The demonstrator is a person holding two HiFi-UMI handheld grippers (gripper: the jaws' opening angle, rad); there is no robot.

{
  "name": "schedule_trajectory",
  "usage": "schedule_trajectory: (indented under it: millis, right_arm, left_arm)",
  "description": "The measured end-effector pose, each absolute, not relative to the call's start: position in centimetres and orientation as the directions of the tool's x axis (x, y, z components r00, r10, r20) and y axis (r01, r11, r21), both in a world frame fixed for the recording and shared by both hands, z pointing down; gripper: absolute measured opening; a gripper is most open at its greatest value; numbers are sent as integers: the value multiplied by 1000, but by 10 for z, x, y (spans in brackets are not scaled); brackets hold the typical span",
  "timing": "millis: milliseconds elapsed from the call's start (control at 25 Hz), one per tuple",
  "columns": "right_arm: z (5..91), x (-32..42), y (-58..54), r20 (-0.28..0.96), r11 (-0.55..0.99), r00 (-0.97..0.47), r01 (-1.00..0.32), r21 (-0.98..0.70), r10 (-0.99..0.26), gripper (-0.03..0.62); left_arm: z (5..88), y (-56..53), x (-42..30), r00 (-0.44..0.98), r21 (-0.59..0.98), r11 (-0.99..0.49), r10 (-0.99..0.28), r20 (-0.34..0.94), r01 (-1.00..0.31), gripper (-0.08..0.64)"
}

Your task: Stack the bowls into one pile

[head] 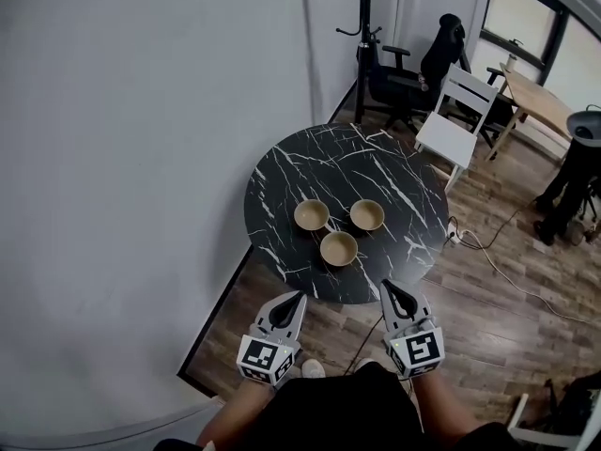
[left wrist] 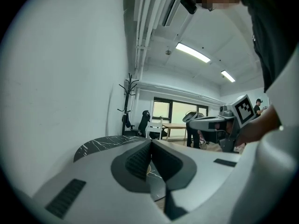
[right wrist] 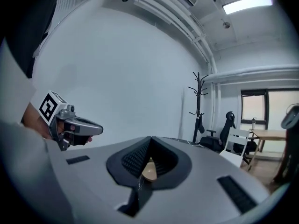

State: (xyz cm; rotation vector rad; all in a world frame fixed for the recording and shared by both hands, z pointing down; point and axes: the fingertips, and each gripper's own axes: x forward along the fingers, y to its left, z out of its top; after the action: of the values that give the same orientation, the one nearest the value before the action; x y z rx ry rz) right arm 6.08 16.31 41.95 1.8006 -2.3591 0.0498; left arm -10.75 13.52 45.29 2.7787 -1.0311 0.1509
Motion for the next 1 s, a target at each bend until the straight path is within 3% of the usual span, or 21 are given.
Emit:
schedule_trajectory:
  millis: [400,1000]
  right_arm:
    - [427,76,151,161,188,-174,-979,76,-972,11]
    - [424,128,82,142,251,-237,-964,89,-961,11]
  left_arm:
    - [457,124,-107,780,148,-767,-605,161,-625,14]
    - [455,62,-65,719,113,-711,-675,168,-694,14]
